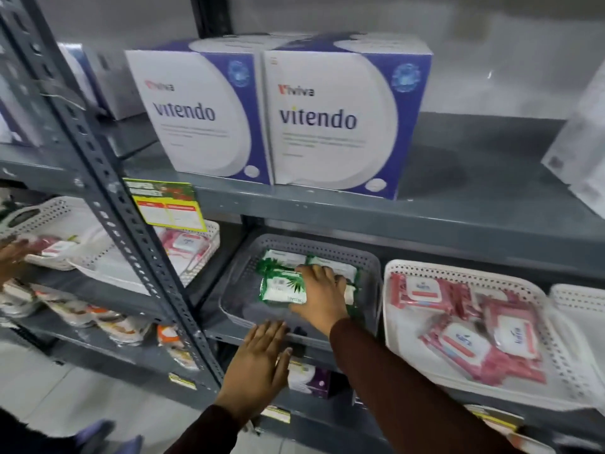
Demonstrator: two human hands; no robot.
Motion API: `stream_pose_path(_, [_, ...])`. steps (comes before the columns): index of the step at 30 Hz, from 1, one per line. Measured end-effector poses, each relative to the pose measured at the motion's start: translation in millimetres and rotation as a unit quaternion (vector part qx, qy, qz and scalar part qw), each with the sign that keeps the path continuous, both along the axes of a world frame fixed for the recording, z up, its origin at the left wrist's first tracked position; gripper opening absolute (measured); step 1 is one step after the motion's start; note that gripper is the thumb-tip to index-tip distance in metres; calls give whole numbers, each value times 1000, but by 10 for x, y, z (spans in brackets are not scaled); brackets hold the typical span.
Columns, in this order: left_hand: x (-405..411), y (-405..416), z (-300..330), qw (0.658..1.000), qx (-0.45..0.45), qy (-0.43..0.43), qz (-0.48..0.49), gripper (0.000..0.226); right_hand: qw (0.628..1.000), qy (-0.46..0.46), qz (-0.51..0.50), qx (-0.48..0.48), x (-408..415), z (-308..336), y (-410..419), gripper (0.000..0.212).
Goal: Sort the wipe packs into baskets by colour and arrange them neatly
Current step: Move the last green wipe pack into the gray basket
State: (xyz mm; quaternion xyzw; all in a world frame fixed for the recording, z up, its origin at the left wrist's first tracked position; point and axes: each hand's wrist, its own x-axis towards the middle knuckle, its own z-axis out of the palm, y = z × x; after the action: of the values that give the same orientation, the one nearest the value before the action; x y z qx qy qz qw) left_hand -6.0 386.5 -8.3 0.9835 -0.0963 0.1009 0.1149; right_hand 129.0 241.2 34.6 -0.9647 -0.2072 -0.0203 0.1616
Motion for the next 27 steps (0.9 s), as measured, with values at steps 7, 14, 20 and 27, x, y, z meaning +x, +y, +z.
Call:
stream_pose_path(7, [62,145,35,999,4,-17,-34,53,996,83,-7,-13,81,-142,34,62])
stream_pose_path(14, [351,-537,393,993,-88,-21,-75,37,963,-45,-190,187,-429,-64,-1195,25])
stream_pose_path(20, [569,-1763,622,901,-401,119,-114,40,832,17,-430,351,-882,48,-2419,19])
stream_pose_path(27, [1075,-2696,611,793,-467,390,2,40,851,155,-431,259,-857,104,-2883,23])
